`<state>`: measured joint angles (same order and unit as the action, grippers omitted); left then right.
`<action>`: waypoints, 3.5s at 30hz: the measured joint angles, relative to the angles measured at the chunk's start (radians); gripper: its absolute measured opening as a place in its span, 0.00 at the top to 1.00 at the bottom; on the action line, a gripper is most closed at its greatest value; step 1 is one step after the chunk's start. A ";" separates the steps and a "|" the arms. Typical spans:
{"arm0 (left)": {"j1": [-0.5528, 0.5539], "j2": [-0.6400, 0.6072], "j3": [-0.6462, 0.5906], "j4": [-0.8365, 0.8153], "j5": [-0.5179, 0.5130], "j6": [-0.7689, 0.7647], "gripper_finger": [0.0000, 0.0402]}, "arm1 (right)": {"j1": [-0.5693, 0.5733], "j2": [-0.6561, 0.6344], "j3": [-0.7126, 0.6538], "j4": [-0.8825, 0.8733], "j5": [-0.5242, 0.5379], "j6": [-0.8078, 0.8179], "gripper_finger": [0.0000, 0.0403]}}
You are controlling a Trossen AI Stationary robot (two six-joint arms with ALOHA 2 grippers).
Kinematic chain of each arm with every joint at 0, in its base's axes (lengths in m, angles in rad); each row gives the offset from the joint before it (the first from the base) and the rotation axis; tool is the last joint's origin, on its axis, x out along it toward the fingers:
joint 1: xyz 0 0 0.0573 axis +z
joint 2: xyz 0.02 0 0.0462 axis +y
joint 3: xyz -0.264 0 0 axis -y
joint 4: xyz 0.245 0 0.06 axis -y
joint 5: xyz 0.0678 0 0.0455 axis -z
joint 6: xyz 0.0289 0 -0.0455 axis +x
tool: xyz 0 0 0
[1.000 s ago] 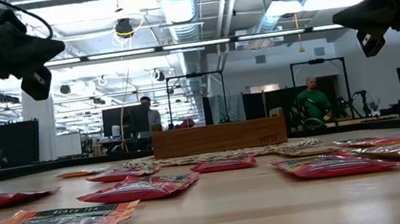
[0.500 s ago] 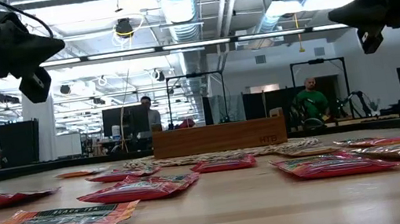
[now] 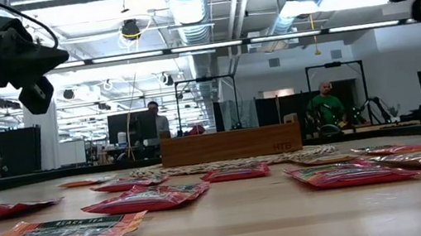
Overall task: Pick & Place Tea
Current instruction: Put the brown tea bag into the right slot of the wooden organizer
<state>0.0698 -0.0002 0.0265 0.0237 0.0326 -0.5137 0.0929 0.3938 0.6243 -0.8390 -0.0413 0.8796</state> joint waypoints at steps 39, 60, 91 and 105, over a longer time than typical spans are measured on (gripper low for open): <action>0.000 0.000 0.002 -0.026 0.018 0.000 1.00 | 0.095 1.022 0.099 -0.028 -0.142 -0.401 0.33; 0.000 0.000 0.002 -0.022 0.057 -0.057 1.00 | 0.114 1.099 0.080 0.074 -0.090 -0.568 0.33; 0.000 0.000 0.002 -0.022 0.059 -0.052 1.00 | 0.167 1.151 0.067 0.104 -0.030 -0.568 0.87; 0.000 0.000 0.001 -0.022 0.059 -0.052 1.00 | 0.169 1.159 0.114 0.012 -0.053 -0.574 1.00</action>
<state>0.0700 -0.0002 0.0277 0.0013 0.0914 -0.5659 0.2623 1.5532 0.7383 -0.8269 -0.0944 0.3059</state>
